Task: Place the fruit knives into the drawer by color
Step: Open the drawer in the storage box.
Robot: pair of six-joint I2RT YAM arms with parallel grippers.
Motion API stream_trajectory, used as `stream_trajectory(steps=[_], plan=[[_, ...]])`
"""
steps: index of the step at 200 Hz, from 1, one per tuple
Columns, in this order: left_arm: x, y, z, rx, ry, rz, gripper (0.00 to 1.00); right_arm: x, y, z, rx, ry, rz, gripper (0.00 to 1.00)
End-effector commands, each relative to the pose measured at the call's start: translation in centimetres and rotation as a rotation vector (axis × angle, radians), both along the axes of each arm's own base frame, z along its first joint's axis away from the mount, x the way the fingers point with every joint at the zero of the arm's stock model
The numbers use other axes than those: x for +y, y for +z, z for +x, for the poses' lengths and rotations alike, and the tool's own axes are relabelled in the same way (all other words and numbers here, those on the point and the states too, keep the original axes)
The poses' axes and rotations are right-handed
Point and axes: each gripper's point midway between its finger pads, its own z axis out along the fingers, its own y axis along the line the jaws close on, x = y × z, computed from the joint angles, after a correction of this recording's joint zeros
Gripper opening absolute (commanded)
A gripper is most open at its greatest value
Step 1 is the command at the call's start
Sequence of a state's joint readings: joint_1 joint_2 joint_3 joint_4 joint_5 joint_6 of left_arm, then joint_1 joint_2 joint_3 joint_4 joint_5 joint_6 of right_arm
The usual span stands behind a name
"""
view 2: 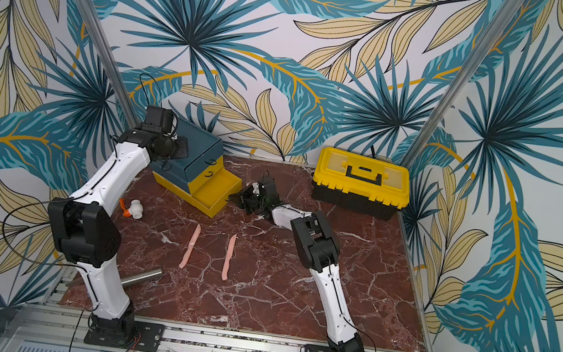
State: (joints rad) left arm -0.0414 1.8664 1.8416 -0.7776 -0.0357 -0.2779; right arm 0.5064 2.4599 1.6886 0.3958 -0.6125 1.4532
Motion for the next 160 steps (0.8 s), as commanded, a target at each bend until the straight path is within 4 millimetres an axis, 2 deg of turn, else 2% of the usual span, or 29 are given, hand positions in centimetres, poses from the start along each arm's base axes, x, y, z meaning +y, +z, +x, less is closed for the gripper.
stream_trajectory(steps=[1,33,37,51,62,74,89,101,136,160], plan=[[0.0,-9.6,-5.9,0.395,-0.007,-0.016,0.0,-1.5,0.3,-0.9,-0.018,0.006,-0.015,0.0],[0.0,-9.5,-6.1,0.392,-0.004,-0.024,0.0,-2.5,0.5,-1.1,-0.021,0.01,-0.013,0.01],[-0.1,-9.5,-6.1,0.391,-0.006,-0.025,0.0,-2.5,0.6,-1.1,-0.022,0.013,-0.015,0.07],[-0.1,-9.4,-6.2,0.391,-0.006,-0.03,0.0,-2.5,0.8,-1.3,-0.029,0.026,-0.026,0.49],[-0.2,-9.3,-6.3,0.389,-0.009,-0.03,0.0,-2.8,1.0,-1.6,-0.028,0.033,-0.047,0.67],[-0.2,-9.0,-6.3,0.384,-0.012,-0.031,0.03,-3.3,1.1,-2.1,-0.024,0.04,-0.078,0.77],[-0.3,-8.6,-6.4,0.378,-0.017,-0.033,0.14,-4.0,1.2,-3.2,-0.01,0.044,-0.118,0.83],[-0.3,-8.0,-6.4,0.368,-0.018,-0.036,0.26,-4.6,1.3,-4.1,0.002,0.049,-0.141,0.83],[-0.7,-6.0,-6.3,0.323,-0.02,-0.042,0.72,-6.6,2.0,-7.5,0.02,0.079,-0.224,0.83],[-1.2,-4.5,-6.2,0.29,-0.029,-0.037,0.88,-7.7,2.4,-9.9,0.026,0.126,-0.301,0.83]])
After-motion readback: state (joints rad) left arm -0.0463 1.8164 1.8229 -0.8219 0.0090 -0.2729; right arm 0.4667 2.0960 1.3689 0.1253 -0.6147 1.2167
